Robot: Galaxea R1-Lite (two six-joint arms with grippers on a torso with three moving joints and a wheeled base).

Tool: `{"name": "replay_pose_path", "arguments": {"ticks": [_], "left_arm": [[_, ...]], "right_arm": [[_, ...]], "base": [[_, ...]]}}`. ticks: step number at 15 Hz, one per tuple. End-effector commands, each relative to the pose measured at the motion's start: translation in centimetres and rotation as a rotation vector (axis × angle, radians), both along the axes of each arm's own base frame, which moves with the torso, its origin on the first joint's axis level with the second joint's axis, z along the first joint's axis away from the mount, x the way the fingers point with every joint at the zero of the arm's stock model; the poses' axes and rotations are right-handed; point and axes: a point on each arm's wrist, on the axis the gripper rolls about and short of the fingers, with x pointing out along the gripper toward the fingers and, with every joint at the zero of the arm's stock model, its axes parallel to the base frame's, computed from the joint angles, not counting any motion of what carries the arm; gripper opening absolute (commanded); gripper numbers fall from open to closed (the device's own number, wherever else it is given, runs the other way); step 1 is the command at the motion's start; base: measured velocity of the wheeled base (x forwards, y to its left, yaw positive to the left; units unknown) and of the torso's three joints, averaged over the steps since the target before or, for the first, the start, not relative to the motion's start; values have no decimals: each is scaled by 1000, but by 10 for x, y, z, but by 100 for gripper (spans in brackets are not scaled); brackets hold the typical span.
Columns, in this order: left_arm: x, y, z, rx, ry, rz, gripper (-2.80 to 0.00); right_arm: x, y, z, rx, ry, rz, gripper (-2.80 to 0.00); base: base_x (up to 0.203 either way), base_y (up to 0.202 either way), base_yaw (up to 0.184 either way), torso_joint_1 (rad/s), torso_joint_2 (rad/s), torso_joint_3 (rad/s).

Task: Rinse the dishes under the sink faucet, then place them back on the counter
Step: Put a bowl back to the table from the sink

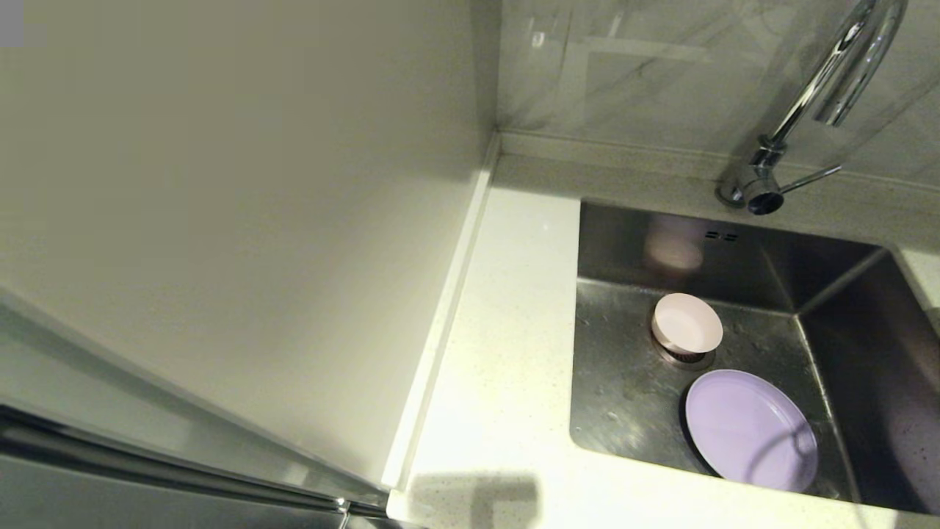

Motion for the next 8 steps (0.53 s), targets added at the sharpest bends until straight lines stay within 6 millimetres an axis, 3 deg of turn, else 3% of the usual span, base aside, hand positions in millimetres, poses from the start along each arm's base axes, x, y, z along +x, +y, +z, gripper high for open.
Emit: {"name": "replay_pose_path", "arguments": {"ticks": [1, 5, 8], "left_arm": [[0, 0, -1, 0, 2, 1, -280], [0, 0, -1, 0, 2, -1, -280], [0, 0, -1, 0, 2, 1, -280]], "right_arm": [[-9, 18, 14, -35, -33, 20, 0], [-4, 43, 21, 18, -96, 184, 0], [18, 70, 15, 143, -114, 357, 0]], "base": [[0, 0, 0, 0, 0, 0], [0, 0, 0, 0, 0, 0], [0, 0, 0, 0, 0, 0]]}}
